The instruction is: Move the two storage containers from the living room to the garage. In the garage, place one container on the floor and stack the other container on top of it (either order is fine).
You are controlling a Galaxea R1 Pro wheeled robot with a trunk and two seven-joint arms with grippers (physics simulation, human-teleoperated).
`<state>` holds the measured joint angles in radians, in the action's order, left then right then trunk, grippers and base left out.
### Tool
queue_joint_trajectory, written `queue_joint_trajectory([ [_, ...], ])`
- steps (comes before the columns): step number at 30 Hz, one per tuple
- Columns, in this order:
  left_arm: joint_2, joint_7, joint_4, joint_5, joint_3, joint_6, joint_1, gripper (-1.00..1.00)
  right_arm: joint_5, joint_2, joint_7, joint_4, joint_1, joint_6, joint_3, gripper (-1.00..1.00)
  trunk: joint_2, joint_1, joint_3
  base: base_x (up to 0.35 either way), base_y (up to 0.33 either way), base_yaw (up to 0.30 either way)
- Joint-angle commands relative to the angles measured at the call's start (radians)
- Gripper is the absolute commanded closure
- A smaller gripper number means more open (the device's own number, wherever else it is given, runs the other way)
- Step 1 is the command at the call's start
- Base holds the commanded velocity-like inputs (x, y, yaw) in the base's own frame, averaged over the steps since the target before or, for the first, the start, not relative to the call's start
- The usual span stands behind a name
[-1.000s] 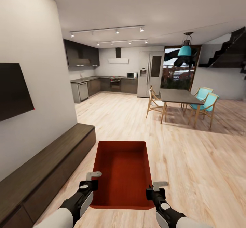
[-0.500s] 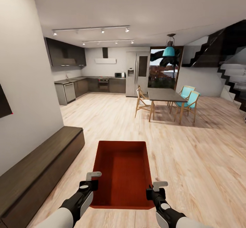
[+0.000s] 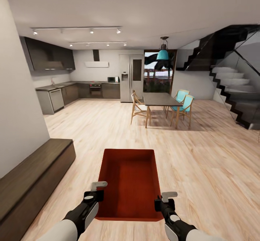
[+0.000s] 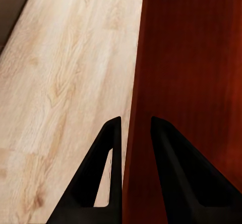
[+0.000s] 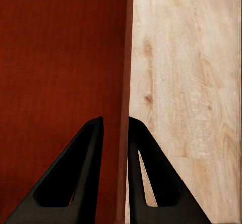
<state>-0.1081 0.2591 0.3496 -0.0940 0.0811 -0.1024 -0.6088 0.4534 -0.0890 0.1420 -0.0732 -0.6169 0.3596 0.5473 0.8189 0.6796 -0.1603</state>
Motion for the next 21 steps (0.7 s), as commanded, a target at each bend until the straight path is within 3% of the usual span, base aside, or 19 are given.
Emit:
queue_joint_trajectory([
  [1, 0.001, 0.017, 0.003, 0.008, 0.002, -0.008, 0.0, 1.0, 0.025, 0.0, 0.013, 0.003, -0.001, 0.009, -0.017, 1.0, 0.001, 0.0, -0.001, 0.152, 0.0, -0.244],
  [21, 0.001, 0.017, 0.002, 0.008, 0.003, -0.008, 0.0, 1.0, 0.025, 0.001, 0.013, 0.003, -0.001, 0.009, -0.017, 1.0, 0.001, 0.0, -0.001, 0.294, 0.0, -0.244],
])
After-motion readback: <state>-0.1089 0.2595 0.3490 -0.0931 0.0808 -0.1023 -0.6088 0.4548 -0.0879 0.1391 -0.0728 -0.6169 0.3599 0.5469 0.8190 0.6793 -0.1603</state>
